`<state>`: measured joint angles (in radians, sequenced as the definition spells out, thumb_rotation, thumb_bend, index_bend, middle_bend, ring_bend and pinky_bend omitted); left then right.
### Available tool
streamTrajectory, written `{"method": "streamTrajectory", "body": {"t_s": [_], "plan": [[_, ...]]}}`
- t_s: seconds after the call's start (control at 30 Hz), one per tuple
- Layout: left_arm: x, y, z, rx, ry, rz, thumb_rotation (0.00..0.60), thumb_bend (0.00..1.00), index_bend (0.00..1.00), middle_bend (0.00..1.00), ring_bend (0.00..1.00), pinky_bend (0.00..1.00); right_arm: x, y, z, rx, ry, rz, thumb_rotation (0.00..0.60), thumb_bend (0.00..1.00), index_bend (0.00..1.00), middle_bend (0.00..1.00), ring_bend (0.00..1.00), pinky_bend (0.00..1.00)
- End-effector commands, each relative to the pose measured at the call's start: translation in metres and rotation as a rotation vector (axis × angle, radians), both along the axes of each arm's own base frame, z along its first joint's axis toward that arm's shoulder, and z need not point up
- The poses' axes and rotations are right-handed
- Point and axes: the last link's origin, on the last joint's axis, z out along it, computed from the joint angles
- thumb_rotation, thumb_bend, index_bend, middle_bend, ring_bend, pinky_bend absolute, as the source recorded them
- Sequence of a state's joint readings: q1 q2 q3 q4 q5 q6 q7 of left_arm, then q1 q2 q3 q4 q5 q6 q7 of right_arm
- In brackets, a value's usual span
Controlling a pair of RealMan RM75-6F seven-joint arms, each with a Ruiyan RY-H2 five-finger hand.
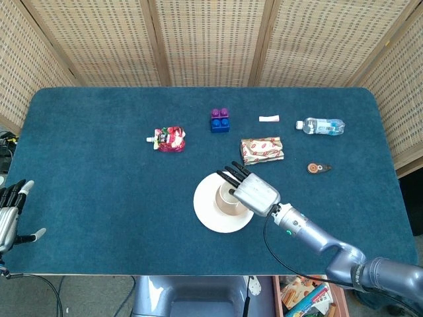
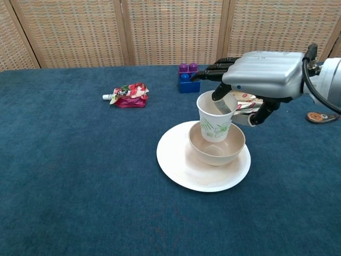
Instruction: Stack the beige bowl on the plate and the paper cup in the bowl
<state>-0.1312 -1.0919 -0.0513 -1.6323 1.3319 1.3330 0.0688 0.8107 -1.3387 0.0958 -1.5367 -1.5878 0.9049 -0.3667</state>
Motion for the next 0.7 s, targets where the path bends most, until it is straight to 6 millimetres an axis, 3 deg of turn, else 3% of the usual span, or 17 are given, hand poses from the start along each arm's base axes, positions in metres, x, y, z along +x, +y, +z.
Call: {"method": "streamTrajectory", "body": {"t_s": [0.03, 0.33, 0.7], "plan": [[0.000, 0.000, 0.000, -0.002, 0.001, -0.001, 0.600, 0.00, 0.00, 0.00, 0.00, 0.00, -0.003, 0.002, -0.003, -0.004, 0.019, 0.006, 0.600, 0.49, 0.62, 0.00, 0.00, 0.00], [0.001, 0.000, -0.001, -0.004, 0.005, -0.001, 0.600, 0.00, 0.00, 0.00, 0.00, 0.00, -0.010, 0.001, -0.018, -0.002, 0.076, -0.010, 0.600, 0.49, 0.59, 0.00, 0.00, 0.00], [0.001, -0.001, -0.001, -0.004, 0.005, 0.000, 0.600, 0.00, 0.00, 0.00, 0.00, 0.00, -0.019, 0.005, -0.013, -0.022, 0.164, -0.017, 0.600, 0.49, 0.15, 0.00, 0.00, 0.00]]}}
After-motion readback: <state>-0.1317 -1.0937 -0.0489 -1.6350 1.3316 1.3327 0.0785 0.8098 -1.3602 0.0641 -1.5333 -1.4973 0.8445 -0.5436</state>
